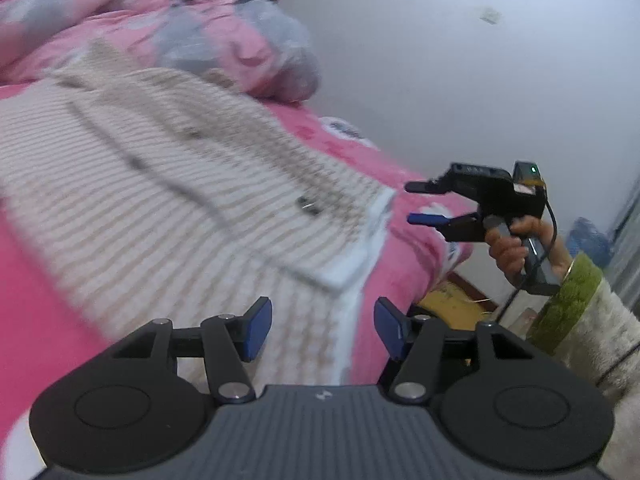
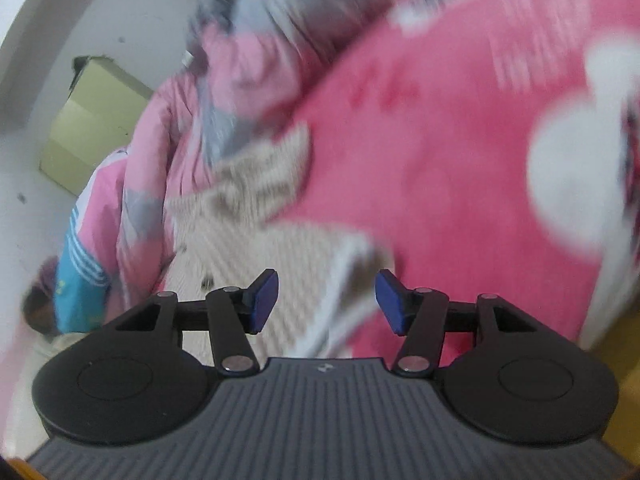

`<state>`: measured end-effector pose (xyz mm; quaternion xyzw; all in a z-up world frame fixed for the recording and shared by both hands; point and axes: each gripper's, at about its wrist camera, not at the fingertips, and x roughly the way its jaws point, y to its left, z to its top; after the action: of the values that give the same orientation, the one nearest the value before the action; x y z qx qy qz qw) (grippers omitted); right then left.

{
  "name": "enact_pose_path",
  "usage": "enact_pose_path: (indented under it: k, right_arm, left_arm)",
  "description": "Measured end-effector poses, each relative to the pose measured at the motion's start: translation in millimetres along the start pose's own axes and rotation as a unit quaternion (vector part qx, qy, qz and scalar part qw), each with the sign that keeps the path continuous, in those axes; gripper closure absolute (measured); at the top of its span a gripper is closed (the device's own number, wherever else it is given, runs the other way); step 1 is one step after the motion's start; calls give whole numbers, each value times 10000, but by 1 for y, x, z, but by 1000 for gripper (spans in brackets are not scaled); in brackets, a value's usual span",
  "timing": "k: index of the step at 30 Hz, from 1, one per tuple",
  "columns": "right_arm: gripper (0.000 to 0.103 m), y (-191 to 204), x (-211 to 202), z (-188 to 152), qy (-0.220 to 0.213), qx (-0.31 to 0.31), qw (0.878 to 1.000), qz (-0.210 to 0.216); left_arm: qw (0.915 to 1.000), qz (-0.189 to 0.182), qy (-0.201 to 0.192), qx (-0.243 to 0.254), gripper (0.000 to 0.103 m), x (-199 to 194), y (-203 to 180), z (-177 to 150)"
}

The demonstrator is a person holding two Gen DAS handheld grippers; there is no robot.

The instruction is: Fold clothes

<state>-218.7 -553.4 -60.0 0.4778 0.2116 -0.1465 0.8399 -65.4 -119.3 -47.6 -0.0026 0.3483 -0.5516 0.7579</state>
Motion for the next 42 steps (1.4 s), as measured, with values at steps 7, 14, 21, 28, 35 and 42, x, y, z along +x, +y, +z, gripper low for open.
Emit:
enact_pose_path:
  k: [7,14,21,28,35,42]
  right_arm:
    - [49,-7,18,-16,-87,224,9997,-69]
    - [50,-21,35,-5,-187,736,9971,25]
    - [50,-21,54,14,-148,701,9974,1]
    - [49,-7,79,28,122,335,9994,6]
    - [61,-20,84,37,148,500,9984,215]
    - [93,-9,92,26,512,134,9976,457]
  left_arm:
    - [9913,500,113,-1215,46,-34,32,-25]
    - [9749,-73,219,-2212,49,-9,54,-35]
    - [9709,-355,124,-2366,50,15,49,-33]
    - [9590,-639,78,-2760,63,35,47,-36]
    - [9581,-582,108,-2803,78,44,41,-35]
    - [9626,-448,181,-2665,96,36,37,-25]
